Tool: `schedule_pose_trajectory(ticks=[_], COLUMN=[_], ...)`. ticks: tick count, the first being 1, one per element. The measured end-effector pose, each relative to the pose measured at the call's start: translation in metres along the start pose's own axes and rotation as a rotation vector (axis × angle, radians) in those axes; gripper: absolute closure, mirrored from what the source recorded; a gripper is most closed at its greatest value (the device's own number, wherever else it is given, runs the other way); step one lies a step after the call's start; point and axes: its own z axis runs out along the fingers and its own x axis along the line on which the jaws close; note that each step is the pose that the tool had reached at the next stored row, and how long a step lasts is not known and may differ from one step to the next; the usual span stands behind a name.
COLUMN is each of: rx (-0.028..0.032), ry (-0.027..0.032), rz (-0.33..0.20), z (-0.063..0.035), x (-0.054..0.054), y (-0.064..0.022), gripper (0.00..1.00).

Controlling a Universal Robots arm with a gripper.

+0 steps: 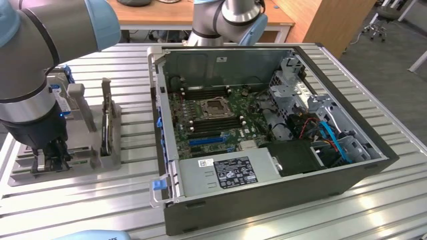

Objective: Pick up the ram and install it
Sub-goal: 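Pick up the ram and move it above insertion slot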

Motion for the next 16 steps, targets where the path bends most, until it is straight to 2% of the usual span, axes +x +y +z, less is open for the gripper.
schedule_pose_trajectory(ticks=[7,8,16], rx=[0.0,0.0,0.0], ry=[0.0,0.0,0.0], rz=[0.0,0.0,0.0], z=[0.0,0.0,0.0], x=[0.0,0.0,0.0], y=[0.0,0.0,0.0], gripper=[0.72,0.79,0.79])
